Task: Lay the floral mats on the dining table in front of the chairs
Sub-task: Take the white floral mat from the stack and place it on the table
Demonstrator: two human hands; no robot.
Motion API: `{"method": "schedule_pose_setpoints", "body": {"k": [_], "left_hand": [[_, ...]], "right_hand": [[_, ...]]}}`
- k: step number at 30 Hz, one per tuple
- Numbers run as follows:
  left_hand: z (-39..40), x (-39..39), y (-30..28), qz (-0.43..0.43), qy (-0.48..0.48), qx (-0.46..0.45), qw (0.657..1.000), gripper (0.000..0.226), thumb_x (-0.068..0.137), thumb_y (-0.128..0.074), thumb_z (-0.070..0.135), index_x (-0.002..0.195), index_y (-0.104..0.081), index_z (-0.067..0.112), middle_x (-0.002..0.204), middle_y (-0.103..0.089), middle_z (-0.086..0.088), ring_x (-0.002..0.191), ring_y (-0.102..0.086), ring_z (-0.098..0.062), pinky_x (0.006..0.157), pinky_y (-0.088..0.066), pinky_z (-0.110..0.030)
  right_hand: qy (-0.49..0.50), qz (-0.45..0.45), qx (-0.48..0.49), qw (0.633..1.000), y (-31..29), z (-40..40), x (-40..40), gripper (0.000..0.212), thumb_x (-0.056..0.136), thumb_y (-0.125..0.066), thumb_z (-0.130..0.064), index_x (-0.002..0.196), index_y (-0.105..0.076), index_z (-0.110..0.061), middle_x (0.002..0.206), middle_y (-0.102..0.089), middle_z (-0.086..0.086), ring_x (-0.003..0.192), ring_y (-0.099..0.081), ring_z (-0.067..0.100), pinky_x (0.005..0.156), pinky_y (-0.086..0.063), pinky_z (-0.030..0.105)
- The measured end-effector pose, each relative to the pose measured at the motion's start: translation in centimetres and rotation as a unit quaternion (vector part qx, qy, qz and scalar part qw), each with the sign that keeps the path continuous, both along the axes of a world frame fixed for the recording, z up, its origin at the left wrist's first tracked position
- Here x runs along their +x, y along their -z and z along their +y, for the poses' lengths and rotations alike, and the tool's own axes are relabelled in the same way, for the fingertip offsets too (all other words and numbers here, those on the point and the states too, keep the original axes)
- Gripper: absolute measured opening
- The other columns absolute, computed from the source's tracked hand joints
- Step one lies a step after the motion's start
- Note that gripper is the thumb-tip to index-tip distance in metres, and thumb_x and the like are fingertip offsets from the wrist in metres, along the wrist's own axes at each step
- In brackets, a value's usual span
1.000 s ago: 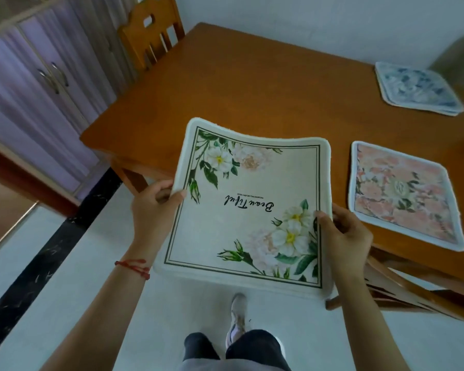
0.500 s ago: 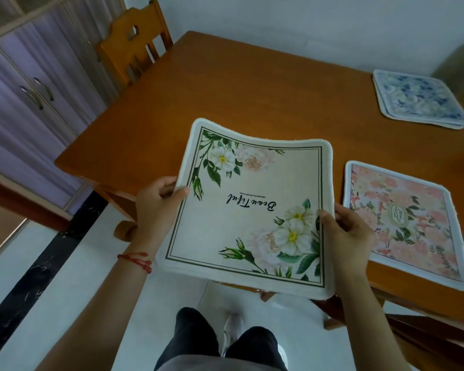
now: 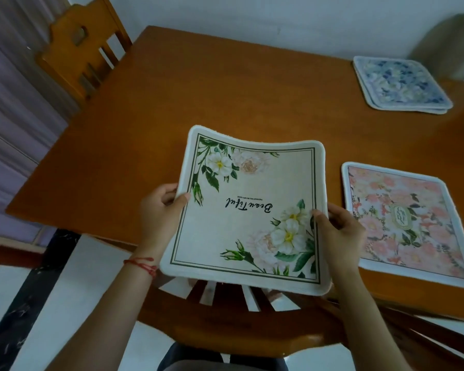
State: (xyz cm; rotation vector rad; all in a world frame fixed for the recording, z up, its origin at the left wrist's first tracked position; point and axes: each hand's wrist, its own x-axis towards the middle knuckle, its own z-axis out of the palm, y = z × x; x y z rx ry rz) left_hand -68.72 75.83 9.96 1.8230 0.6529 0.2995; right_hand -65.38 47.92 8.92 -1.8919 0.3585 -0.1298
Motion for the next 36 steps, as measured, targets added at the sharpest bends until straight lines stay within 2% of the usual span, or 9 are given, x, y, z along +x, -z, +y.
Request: {"method": "schedule_pose_setpoints", "body": {"k": [6, 9, 13, 18, 22, 27, 30, 33, 36], "left_hand": [[1.7, 3.7, 2.3, 0.02, 0.023, -0.028, 0.999, 0.018, 0.084, -0.063, 0.01, 0.102, -0.062, 0.012, 0.082, -0.065, 0.009, 0.073, -0.064, -0.006, 0.053, -0.05, -0.013], [1.9, 5.3, 3.5, 0.028, 0.021, -0.024, 0.999, 0.02, 0.083, -0.064, 0.009, 0.104, -0.062, 0.008, 0.085, -0.065, 0.002, 0.072, -0.063, -0.006, 0.056, -0.048, -0.014], [2.2, 7.3, 5.2, 0.041, 0.021, -0.016, 0.999, 0.025, 0.082, -0.065, 0.009, 0.107, -0.062, 0.004, 0.091, -0.065, -0.004, 0.076, -0.063, -0.016, 0.061, -0.047, -0.017], [2.5, 9.0, 7.3, 0.06, 0.026, -0.017, 0.998, 0.026, 0.082, -0.066, 0.01, 0.107, -0.062, 0.004, 0.095, -0.066, -0.007, 0.079, -0.065, -0.019, 0.069, -0.053, -0.027], [2.7, 9.7, 8.5, 0.072, 0.026, -0.009, 0.997, 0.028, 0.082, -0.066, 0.01, 0.109, -0.061, 0.003, 0.099, -0.068, -0.011, 0.085, -0.066, -0.024, 0.076, -0.055, -0.038], [2.8, 10.4, 9.5, 0.087, 0.029, -0.014, 0.996, 0.028, 0.083, -0.065, 0.01, 0.11, -0.061, 0.003, 0.099, -0.067, -0.011, 0.083, -0.066, -0.023, 0.074, -0.055, -0.036], [2.7, 10.7, 10.0, 0.088, 0.031, -0.01, 0.996, 0.028, 0.083, -0.065, 0.01, 0.109, -0.061, 0.003, 0.098, -0.067, -0.01, 0.083, -0.066, -0.023, 0.073, -0.055, -0.035], [2.8, 10.8, 10.4, 0.093, 0.034, -0.001, 0.995, 0.028, 0.083, -0.065, 0.011, 0.109, -0.061, 0.003, 0.098, -0.067, -0.01, 0.08, -0.065, -0.022, 0.067, -0.054, -0.03], [2.9, 10.7, 10.8, 0.09, 0.028, 0.025, 0.995, 0.03, 0.083, -0.065, 0.011, 0.111, -0.06, 0.002, 0.1, -0.067, -0.013, 0.084, -0.066, -0.025, 0.071, -0.055, -0.035]], "right_hand": [[0.023, -0.001, -0.029, 0.999, 1.4, 1.7, 2.2, 0.023, 0.084, -0.065, -0.02, 0.107, -0.065, -0.019, 0.085, -0.068, -0.009, 0.077, -0.067, 0.008, 0.062, -0.055, 0.016], [0.037, 0.006, -0.037, 0.999, 2.1, 2.1, 3.3, 0.022, 0.083, -0.065, -0.019, 0.105, -0.066, -0.018, 0.083, -0.067, -0.01, 0.077, -0.066, 0.007, 0.062, -0.054, 0.013], [0.041, 0.012, -0.048, 0.998, 3.4, 2.4, 4.9, 0.022, 0.084, -0.065, -0.018, 0.105, -0.067, -0.015, 0.084, -0.068, -0.007, 0.077, -0.065, 0.008, 0.06, -0.053, 0.012], [0.056, 0.015, -0.065, 0.996, 5.4, 2.8, 6.1, 0.02, 0.084, -0.066, -0.017, 0.104, -0.067, -0.015, 0.084, -0.068, -0.004, 0.077, -0.065, 0.01, 0.065, -0.054, 0.023], [0.058, 0.028, -0.067, 0.996, 6.5, 3.1, 6.9, 0.02, 0.083, -0.065, -0.016, 0.103, -0.067, -0.015, 0.084, -0.068, -0.006, 0.077, -0.065, 0.007, 0.064, -0.055, 0.022], [0.06, 0.044, -0.069, 0.995, 7.4, 3.4, 7.8, 0.018, 0.084, -0.065, -0.016, 0.101, -0.067, -0.015, 0.081, -0.065, -0.008, 0.075, -0.063, 0.007, 0.066, -0.053, 0.023], [0.064, 0.049, -0.074, 0.994, 7.9, 3.4, 8.0, 0.018, 0.084, -0.064, -0.016, 0.102, -0.067, -0.015, 0.085, -0.067, -0.003, 0.076, -0.063, 0.009, 0.067, -0.052, 0.022], [0.068, 0.062, -0.08, 0.992, 8.5, 3.3, 8.3, 0.02, 0.085, -0.064, -0.016, 0.104, -0.066, -0.013, 0.087, -0.067, -0.002, 0.079, -0.065, 0.014, 0.07, -0.054, 0.028], [0.075, 0.079, -0.09, 0.99, 9.0, 3.1, 8.4, 0.019, 0.084, -0.064, -0.018, 0.103, -0.067, -0.014, 0.087, -0.068, -0.003, 0.08, -0.066, 0.015, 0.073, -0.057, 0.035]]}}
